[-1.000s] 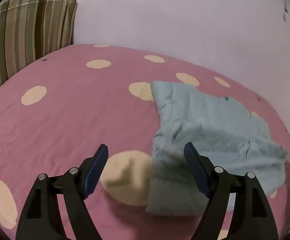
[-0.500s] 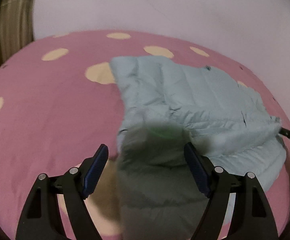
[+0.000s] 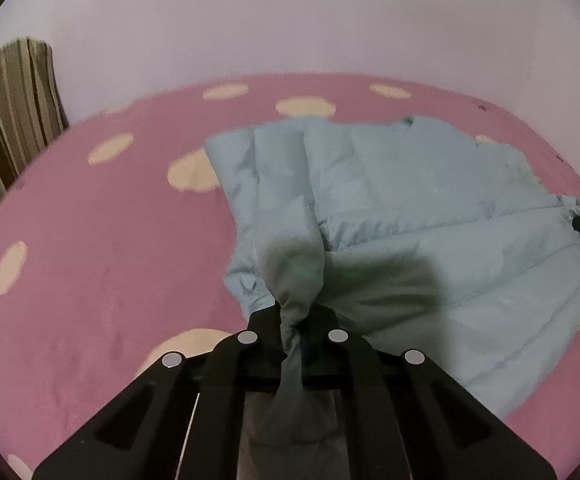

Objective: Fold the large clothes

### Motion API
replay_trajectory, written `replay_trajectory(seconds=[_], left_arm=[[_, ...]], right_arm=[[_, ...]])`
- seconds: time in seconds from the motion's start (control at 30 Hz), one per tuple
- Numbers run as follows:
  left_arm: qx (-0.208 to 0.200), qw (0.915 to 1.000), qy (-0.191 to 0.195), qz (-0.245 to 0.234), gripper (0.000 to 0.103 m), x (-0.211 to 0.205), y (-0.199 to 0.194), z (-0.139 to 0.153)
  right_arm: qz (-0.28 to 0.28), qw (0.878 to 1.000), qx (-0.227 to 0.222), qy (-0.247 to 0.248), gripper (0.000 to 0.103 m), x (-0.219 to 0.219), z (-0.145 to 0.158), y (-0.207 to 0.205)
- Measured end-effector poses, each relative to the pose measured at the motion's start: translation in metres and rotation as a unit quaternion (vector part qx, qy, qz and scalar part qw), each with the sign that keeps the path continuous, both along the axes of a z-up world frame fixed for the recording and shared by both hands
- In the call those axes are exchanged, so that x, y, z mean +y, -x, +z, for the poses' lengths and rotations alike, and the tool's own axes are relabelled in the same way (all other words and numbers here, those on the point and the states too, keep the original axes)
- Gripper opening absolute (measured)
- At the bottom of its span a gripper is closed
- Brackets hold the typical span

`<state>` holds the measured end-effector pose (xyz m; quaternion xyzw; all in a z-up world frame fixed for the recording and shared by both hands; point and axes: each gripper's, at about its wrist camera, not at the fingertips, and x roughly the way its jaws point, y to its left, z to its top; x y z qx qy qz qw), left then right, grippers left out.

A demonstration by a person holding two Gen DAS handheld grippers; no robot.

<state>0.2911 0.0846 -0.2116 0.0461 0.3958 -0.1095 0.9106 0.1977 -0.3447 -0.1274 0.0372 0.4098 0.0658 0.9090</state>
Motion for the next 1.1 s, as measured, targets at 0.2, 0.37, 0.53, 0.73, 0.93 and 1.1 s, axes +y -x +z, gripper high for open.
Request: replay_trajectory(seconds=[0.2,0.37,0.53,0.73,0.93,1.1], left_arm=[[-0.06,0.998,0.01,0.021,0.004,0.0,-0.008,0.055],[-0.084,0.9952,-0.012,0.049,0.003,-0.009,-0.061,0.078],[-0.087,0.9921,-0.046,0.078,0.003,-0.02,-0.125,0.076],[-0.044,0.9888,-0.098,0.104,0.003,-0.037,-0.193,0.026],[-0.002,0.9841,-0.138,0.112,0.003,-0.043,-0.216,-0.028],[-0.002,0.9823,-0.149,0.114,0.003,-0.047,-0.214,-0.052]], right_arm=[[-0.01,0.998,-0.061,0.002,0.004,-0.001,0.048,-0.005],[-0.029,0.995,-0.094,0.005,0.004,0.0,0.075,-0.052],[-0.042,0.994,-0.096,0.011,0.004,-0.001,0.078,-0.12],[-0.059,0.997,-0.045,0.005,0.004,-0.006,0.032,-0.188],[-0.066,0.997,0.018,0.023,0.004,-0.005,-0.028,-0.224],[-0.067,0.996,0.035,0.037,0.005,0.0,-0.057,-0.232]])
